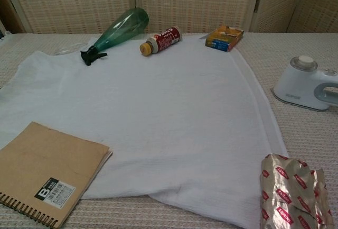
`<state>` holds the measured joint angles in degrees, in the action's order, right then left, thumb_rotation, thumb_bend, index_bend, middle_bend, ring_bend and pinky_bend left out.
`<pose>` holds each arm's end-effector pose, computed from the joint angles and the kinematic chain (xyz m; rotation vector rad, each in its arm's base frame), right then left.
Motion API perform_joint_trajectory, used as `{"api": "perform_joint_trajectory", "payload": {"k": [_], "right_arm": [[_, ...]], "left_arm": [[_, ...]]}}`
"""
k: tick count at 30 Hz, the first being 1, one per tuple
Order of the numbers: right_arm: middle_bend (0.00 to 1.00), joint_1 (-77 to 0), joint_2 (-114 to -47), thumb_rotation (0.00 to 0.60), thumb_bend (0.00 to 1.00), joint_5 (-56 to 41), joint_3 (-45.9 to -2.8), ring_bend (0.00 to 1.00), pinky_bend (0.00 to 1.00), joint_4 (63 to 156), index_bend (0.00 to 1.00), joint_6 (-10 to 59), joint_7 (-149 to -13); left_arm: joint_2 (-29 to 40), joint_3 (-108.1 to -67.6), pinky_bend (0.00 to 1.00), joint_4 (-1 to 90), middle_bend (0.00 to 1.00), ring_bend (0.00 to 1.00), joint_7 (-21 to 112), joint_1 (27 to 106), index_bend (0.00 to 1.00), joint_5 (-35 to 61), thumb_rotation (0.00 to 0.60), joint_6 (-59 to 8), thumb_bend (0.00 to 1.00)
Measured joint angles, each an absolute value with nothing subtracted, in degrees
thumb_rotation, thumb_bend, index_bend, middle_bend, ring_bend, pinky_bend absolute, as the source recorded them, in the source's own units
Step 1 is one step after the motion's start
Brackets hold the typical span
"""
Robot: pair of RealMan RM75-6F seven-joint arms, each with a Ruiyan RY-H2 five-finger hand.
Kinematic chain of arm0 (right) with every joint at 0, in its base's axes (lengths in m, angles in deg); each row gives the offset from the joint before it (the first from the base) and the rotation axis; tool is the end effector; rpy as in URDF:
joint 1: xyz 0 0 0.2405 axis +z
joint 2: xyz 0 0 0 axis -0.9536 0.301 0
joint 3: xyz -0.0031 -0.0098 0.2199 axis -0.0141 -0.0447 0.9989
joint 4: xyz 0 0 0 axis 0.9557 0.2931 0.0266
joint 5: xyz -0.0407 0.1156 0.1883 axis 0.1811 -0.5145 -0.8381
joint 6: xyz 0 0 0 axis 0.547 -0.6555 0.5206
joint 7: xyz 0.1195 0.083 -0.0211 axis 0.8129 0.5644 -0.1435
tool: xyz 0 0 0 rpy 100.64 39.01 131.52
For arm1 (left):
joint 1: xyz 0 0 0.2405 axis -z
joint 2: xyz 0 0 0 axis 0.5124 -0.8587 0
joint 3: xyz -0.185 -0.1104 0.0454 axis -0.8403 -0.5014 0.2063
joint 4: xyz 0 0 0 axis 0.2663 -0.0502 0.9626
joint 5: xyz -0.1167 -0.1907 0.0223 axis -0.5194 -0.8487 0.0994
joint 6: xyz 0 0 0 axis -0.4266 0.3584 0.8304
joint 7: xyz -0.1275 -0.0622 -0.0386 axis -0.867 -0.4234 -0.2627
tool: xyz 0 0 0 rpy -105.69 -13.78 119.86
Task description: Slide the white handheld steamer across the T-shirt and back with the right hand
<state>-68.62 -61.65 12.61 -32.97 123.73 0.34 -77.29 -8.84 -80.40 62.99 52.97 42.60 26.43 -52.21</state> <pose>-0.3073 -0.1732 0.1449 1.2864 -0.9195 0.9055 -0.2812 0.2063 0.1234 -1.2772 -0.8203 -0.8577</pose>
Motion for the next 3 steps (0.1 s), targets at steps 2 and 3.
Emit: {"api": "perform_joint_trajectory", "payload": {"k": [2,3], "right_arm": [[0.22,-69.05,-61.36,0.589,0.1,13.11,-33.35,0.14,0.33,123.67,0.01,0.4,-76.38],[0.22,-69.11,-61.24,0.586,0.1,13.36,-33.48,0.14,0.33,123.67,0.01,0.59,-76.36]], "left_arm": [[-8.5,-79.58,0.0,63.16,0.09,0.02,53.67,41.18,0.12,28.08,0.6,-53.69,0.2],[-8.42,-79.16,0.0,63.34,0.09,0.03,54.06,40.73,0.12,28.69,0.6,-53.89,0.2]]}}
